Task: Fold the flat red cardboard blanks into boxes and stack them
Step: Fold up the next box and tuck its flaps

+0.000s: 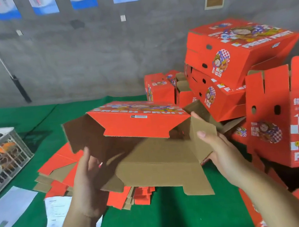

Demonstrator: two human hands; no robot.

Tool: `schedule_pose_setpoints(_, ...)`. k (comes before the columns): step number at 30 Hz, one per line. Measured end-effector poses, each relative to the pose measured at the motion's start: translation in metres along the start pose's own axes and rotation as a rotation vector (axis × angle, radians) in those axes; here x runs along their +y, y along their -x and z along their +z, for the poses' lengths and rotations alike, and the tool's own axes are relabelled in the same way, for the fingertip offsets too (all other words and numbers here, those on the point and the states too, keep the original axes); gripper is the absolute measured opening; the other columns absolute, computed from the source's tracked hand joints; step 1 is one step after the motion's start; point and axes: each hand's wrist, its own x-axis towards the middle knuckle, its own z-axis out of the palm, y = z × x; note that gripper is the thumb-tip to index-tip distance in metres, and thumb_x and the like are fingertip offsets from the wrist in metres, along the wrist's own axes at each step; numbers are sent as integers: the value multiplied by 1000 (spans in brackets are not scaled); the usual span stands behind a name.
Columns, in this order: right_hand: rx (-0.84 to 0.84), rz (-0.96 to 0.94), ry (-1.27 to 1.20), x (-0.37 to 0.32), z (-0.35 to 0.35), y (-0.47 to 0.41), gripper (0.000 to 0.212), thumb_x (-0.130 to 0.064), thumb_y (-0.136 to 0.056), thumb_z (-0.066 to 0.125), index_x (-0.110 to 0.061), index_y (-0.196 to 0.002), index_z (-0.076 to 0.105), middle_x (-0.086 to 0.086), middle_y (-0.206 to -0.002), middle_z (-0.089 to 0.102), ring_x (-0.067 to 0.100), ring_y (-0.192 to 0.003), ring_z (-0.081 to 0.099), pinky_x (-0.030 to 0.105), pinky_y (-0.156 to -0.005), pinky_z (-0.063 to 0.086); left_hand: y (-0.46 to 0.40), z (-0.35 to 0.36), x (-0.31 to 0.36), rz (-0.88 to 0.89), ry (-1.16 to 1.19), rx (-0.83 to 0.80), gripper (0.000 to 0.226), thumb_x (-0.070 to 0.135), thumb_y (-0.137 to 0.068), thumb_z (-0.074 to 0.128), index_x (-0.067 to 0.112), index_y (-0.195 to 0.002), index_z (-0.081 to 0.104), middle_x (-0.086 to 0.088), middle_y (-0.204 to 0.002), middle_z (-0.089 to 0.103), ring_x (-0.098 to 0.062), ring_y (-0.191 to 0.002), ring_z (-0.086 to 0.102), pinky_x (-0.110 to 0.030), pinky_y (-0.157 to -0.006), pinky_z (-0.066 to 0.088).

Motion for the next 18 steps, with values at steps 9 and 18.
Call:
schedule_pose_setpoints(9, -94, 160, -22, -21, -79, 13, 56, -27, -85, 68, -22, -140, 60, 18, -131, 68, 35, -121, 66, 53, -100, 48, -17, 29, -30, -102, -360, 70, 61, 44, -106, 53, -2, -146, 52, -34, -145, 53, -44, -111, 61, -46, -104, 46)
schedule_pose_setpoints(18, 471, 68, 306, -37, -110, 31, 24, -42, -98, 64, -58, -84, 75, -24, -89, 76, 1, -91, 70, 35, -82, 52, -7, 84, -43, -21, -353, -22, 111, 75, -53, 81, 24, -148, 54, -16, -148, 57, -40, -135, 54, -63, -113, 41)
